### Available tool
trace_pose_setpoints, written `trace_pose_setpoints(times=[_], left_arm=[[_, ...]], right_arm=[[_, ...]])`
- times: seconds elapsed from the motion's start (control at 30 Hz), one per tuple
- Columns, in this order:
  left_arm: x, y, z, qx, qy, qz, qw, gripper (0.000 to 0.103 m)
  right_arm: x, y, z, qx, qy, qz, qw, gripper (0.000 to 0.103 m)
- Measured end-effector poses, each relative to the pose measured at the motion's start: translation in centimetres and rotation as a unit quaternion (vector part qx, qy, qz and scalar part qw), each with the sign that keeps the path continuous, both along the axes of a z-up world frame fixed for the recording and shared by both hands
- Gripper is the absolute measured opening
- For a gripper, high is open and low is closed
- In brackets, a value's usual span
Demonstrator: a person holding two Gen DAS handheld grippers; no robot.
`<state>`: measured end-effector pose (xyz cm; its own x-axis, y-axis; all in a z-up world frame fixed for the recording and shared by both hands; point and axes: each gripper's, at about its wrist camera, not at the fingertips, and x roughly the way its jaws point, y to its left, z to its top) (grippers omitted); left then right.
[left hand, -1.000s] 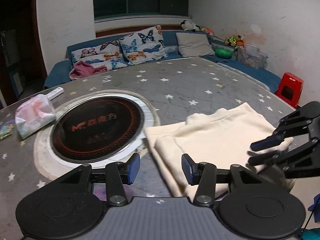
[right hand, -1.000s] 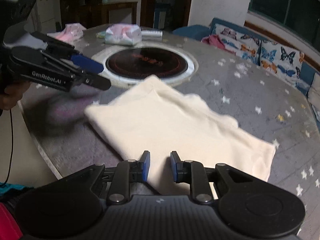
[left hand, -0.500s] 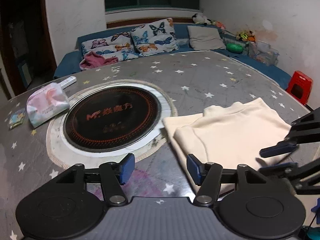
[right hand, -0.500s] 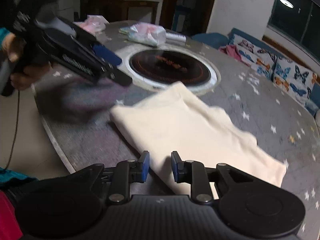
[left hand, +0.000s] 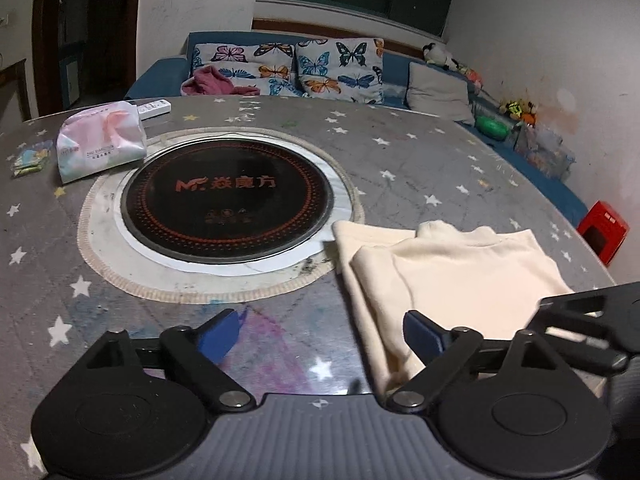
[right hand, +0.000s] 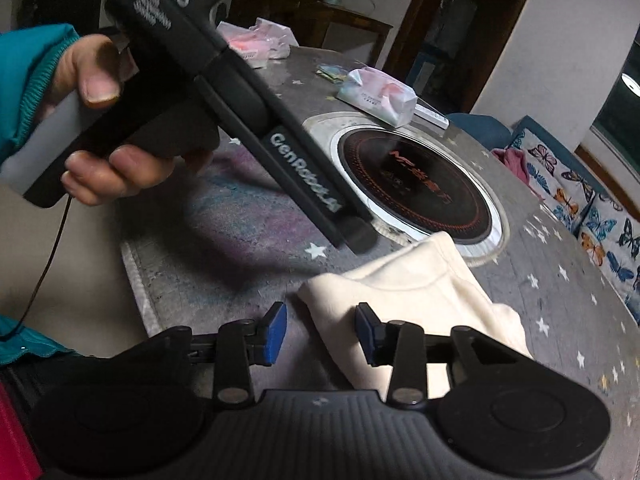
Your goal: Fold clothes
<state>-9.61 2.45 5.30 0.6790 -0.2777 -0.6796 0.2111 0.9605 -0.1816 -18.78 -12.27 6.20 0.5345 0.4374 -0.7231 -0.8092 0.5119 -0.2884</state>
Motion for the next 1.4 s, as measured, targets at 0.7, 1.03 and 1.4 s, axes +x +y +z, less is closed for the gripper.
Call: trace_pose_setpoints(times=[0.7,1.03,1.4], left_arm=[[3.5,-0.7,-1.0,-0.178,0.102,0.052,0.9773,0.103],[4.8,-2.6,-2.3,-0.211,0.136,0.055,0.9664,0.068],[4.9,-2.2,-3.0,-0.201,0.136,0.078,0.9670,0.023]], right_arm=[[3.7,-4.6,2.6,0.137,0.055,-0.084,0.986,0.013],[4.0,-6.7,3.0,0.182,0.084,-0.089,0.976,0.013],[3.8,-7.6,2.4,0.192,0.098,-0.092,0.972,0.017]])
